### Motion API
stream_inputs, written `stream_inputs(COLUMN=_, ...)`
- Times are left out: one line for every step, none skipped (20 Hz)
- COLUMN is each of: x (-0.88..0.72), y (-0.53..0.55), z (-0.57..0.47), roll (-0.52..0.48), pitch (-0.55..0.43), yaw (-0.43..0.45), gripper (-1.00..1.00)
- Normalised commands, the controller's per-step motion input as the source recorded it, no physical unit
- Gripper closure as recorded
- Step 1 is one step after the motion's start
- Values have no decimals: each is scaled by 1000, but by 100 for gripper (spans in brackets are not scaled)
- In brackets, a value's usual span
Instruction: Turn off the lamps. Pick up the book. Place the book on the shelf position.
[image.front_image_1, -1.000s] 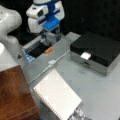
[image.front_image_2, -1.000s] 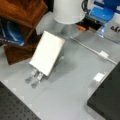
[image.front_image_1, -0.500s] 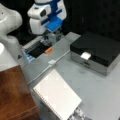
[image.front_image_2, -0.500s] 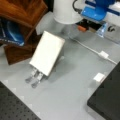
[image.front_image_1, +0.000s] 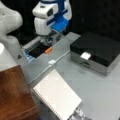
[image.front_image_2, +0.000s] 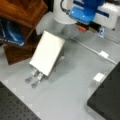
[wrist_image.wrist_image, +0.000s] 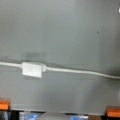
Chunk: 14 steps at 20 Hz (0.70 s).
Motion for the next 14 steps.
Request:
stream_inputs(x=498, y=-272, z=175, roll=-299, pitch=364, yaw=119, gripper=-100)
stream_inputs(x=518, y=-301, z=167, roll=-320, pitch=369, yaw=147, gripper=-100)
stream_inputs(x=537, y=-321, z=141, roll=-300, pitch=354, yaw=153, gripper=-100)
stream_inputs(x=536, y=-318, z=135, roll=-274, pitch=341, yaw=146, gripper=-100)
stream_inputs(x=545, y=-312, z=113, roll=-251, pitch=320, yaw=137, gripper=-100)
stream_inputs(x=545, y=-301, z=95, roll=-238, pitch=302, yaw=126, gripper=-100)
stream_inputs(x=545, y=-284, z=74, roll=-237, pitch=289, yaw=115, gripper=-100)
stream_inputs(x=525, y=-255, z=71, roll=-216, pitch=279, yaw=104, gripper=-100)
stream_inputs(x=506, y=-216, z=72, roll=-256, pitch=280, yaw=94, gripper=-100)
stream_inputs(x=393, y=-99, z=119, roll=-263, pitch=266, yaw=75, gripper=-100)
stream_inputs(x=398, y=-78, z=91, roll=-439, pitch=260, yaw=77, gripper=-100)
stream_inputs(x=379, y=-44, z=77, roll=-470, pitch=254, yaw=73, gripper=-100)
stream_inputs(x=357, y=2, z=52, roll=-494, pitch=201, yaw=81, gripper=-100)
stream_inputs(x=370, y=8, z=11, roll=-500, pitch=180, yaw=70, gripper=-100)
